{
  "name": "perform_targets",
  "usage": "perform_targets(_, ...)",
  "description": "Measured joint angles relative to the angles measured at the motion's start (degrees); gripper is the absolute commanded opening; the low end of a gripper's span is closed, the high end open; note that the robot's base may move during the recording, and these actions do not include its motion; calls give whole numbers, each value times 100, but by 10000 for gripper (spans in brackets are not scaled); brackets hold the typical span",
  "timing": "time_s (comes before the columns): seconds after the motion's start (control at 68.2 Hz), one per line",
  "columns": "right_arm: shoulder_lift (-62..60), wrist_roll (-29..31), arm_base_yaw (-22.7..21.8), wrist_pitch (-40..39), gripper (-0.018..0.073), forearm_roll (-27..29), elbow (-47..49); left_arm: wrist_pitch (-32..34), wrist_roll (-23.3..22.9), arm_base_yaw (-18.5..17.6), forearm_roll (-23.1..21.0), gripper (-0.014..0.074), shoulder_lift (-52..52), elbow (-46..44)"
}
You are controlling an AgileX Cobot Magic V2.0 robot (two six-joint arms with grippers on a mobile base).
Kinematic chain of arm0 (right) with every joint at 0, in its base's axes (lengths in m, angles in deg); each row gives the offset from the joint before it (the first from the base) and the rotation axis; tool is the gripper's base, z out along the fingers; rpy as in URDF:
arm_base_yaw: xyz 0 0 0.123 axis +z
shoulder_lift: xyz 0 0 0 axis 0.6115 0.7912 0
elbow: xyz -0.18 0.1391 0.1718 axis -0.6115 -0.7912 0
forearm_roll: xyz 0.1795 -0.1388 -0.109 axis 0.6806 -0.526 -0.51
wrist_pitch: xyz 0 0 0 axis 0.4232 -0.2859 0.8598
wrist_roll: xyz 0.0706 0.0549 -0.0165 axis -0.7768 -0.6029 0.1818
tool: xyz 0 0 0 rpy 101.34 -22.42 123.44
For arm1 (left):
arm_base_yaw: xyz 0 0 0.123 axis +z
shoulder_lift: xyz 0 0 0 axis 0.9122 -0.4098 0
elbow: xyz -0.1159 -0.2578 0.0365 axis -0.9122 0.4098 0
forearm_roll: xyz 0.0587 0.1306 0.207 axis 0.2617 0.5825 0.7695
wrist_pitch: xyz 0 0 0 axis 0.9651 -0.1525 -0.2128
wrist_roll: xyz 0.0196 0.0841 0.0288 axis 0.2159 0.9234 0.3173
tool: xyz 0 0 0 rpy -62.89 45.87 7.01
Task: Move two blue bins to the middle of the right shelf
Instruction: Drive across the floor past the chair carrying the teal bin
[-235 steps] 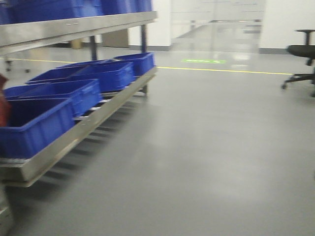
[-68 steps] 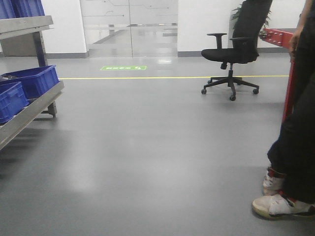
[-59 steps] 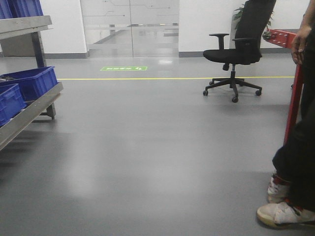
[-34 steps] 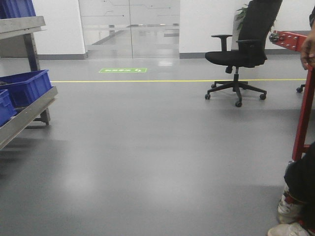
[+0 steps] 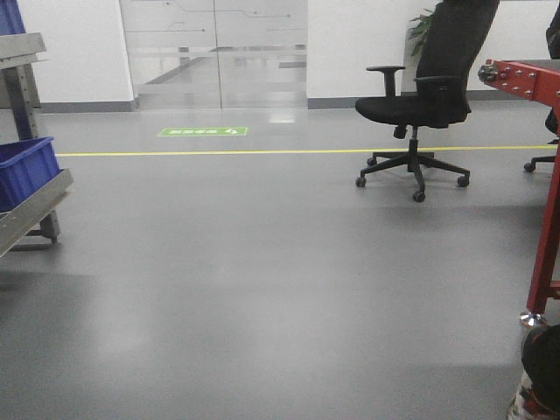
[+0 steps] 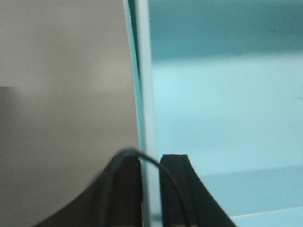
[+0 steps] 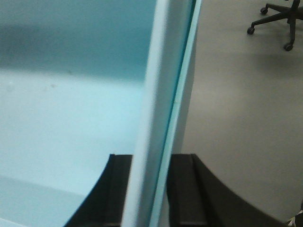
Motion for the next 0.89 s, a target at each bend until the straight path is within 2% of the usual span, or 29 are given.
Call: perform_targets(0.894, 0, 0, 0, -10, -154, -11, 0, 24, 0, 0, -9, -111, -10, 0)
